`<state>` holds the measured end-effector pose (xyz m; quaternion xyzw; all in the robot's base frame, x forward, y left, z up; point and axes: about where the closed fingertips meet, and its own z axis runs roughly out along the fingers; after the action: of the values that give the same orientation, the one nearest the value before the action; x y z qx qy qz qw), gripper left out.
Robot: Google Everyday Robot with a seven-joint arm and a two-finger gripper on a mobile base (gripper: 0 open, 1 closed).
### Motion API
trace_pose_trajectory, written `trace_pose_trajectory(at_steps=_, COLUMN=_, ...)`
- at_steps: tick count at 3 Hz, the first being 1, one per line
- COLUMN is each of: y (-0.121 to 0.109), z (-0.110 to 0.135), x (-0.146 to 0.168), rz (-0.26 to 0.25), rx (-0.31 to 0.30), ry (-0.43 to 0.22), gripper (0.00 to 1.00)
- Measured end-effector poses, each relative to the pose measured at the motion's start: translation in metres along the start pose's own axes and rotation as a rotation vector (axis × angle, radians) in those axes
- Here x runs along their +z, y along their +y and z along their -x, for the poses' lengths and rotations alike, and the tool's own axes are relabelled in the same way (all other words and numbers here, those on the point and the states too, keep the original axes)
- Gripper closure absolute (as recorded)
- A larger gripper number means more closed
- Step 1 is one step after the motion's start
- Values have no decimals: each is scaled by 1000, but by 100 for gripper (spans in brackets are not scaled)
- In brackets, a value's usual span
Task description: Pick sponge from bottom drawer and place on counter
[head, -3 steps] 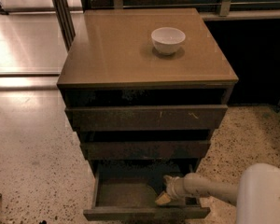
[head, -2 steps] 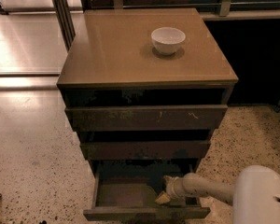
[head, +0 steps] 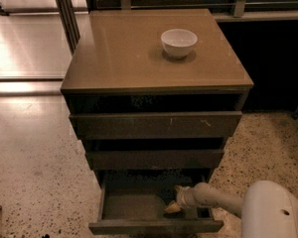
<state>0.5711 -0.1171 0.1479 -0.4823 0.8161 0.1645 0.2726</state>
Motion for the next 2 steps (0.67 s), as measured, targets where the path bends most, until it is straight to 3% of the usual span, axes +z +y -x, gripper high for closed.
trace_pose_trajectory(at_steps=2, y=-15, z=-20, x=30, rz=4, rx=49, ry=33, gripper=27)
